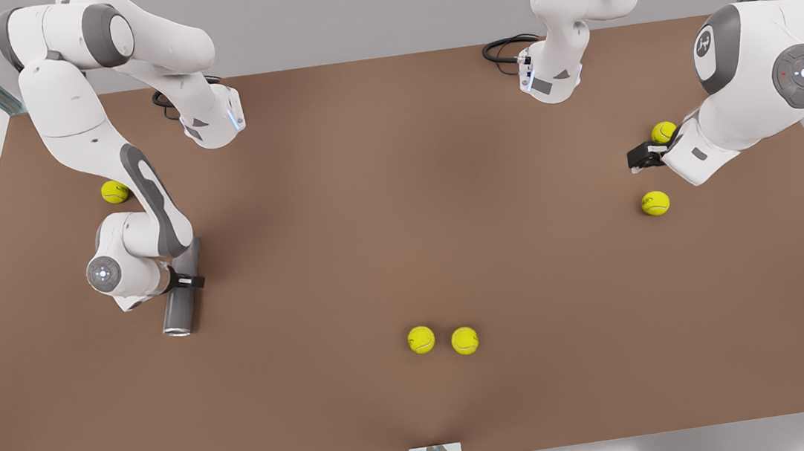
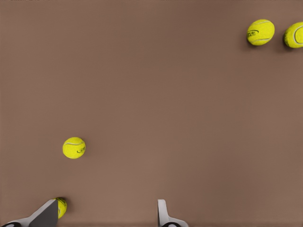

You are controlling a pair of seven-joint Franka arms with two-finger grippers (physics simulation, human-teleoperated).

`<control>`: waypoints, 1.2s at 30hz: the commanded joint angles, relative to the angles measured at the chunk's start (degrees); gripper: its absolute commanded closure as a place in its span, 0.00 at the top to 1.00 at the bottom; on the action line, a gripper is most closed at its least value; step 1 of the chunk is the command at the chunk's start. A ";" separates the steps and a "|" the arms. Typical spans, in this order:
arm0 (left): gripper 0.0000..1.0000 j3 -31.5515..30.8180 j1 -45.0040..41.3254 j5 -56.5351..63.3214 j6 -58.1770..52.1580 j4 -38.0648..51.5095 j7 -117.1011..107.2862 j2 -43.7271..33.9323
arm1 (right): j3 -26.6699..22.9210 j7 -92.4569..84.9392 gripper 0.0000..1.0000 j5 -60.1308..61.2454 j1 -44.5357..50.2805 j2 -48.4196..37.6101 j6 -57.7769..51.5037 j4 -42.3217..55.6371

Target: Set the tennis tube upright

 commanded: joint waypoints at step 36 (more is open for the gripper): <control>1.00 -0.07 -0.03 0.00 -0.17 -0.44 -0.09 0.08 | 0.00 -1.49 0.77 0.00 2.64 0.26 -0.77 2.20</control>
